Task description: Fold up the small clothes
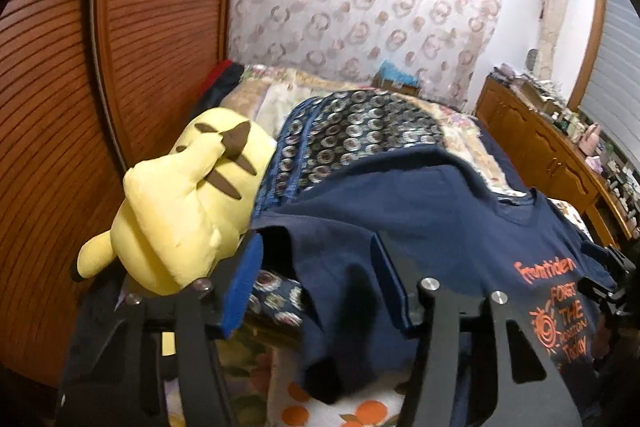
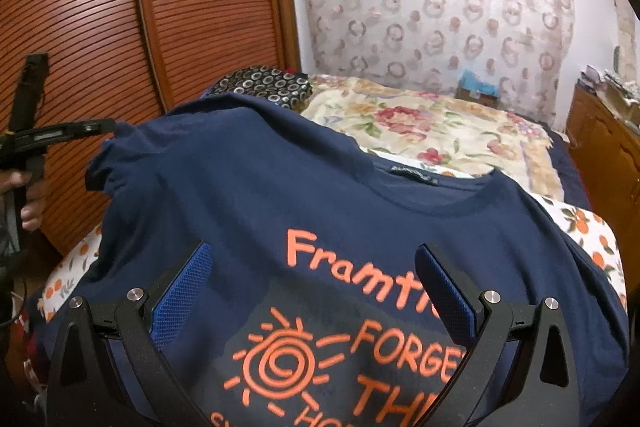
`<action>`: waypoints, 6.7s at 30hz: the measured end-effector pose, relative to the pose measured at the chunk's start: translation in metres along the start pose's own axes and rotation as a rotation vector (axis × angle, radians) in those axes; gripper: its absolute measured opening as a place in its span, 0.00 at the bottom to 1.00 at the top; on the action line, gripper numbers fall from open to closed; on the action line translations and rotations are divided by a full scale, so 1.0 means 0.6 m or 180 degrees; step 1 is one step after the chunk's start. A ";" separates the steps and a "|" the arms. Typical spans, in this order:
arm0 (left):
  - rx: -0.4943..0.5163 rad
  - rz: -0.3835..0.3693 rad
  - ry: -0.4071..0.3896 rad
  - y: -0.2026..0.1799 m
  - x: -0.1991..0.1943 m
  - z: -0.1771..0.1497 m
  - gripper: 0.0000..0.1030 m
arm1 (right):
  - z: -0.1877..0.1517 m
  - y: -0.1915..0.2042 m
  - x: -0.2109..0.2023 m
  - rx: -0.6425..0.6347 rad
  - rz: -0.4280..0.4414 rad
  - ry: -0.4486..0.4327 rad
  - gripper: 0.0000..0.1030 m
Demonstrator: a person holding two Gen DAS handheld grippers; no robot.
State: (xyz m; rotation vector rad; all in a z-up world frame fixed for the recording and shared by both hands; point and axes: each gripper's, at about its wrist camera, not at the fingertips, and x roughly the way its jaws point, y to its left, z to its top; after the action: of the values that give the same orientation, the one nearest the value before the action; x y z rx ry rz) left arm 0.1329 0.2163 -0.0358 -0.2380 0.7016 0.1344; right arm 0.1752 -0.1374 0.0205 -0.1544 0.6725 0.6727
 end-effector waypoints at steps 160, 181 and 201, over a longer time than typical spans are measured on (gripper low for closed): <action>0.1582 -0.0500 0.0325 -0.381 0.130 0.128 0.02 | -0.036 -0.092 0.077 -0.0039 0.0331 0.0479 0.01; 0.1271 -0.0607 0.0258 -0.265 -0.022 -0.089 0.55 | -0.010 -0.044 0.063 0.0043 0.0510 0.0428 0.27; 0.1120 -0.0552 0.0591 -0.220 0.011 -0.188 0.56 | -0.011 0.041 0.150 0.0198 0.0567 0.0741 0.27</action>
State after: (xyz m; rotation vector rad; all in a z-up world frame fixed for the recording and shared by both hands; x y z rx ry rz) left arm 0.0944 0.0597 -0.1005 0.0275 0.8719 -0.1788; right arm 0.2087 -0.0732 -0.0388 -0.1168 0.9377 0.8112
